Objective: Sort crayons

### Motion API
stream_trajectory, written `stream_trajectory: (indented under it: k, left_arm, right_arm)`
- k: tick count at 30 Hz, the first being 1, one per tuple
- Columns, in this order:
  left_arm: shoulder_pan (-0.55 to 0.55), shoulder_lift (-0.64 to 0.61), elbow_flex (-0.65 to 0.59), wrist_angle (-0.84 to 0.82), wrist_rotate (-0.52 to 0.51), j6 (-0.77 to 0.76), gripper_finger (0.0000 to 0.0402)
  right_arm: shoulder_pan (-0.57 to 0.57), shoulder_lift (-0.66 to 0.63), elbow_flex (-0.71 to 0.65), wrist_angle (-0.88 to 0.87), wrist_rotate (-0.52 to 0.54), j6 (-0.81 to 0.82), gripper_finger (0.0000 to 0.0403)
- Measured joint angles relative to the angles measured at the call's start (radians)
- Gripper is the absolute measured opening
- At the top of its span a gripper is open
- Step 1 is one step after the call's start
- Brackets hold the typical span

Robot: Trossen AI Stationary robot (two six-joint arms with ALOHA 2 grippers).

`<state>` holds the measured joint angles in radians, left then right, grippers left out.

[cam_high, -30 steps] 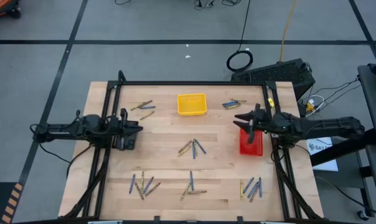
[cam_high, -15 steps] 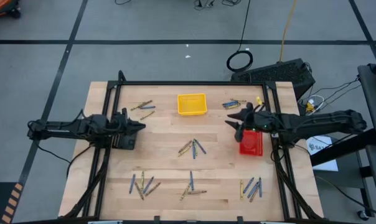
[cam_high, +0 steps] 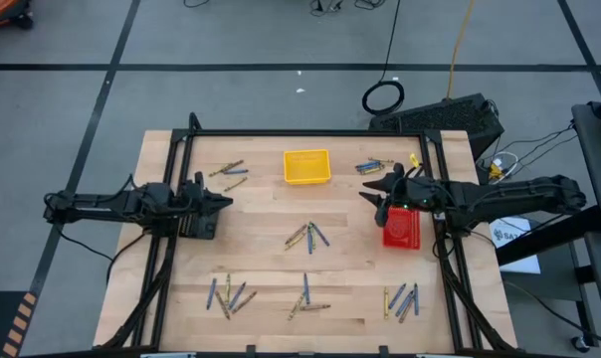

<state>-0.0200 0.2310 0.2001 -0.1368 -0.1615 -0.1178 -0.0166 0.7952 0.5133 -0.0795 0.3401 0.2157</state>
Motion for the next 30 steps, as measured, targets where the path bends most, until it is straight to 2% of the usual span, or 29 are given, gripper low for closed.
stream_trajectory:
  k: [17, 23, 25, 27, 30]
  left_arm:
    - [0.0, 0.011, 0.0, -0.004, -0.007, 0.026, 0.0019]
    - [0.0, 0.04, 0.0, -0.004, 0.083, 0.045, 0.0019]
    - [0.0, 0.049, 0.0, -0.007, 0.081, 0.074, 0.0019]
    - [-0.001, 0.059, 0.0, -0.002, 0.032, 0.073, 0.0019]
    - [0.0, 0.068, 0.0, 0.007, -0.103, 0.072, 0.0019]
  right_arm:
    - [0.0, 0.0, 0.0, 0.001, -0.001, 0.013, 0.013]
    - [0.0, 0.0, 0.0, 0.029, -0.009, 0.016, 0.013]
    - [0.0, 0.0, 0.0, 0.057, -0.051, 0.012, 0.013]
    - [0.0, 0.0, 0.0, 0.076, -0.094, 0.005, 0.013]
    - [0.001, 0.0, 0.0, 0.075, -0.111, 0.009, 0.013]
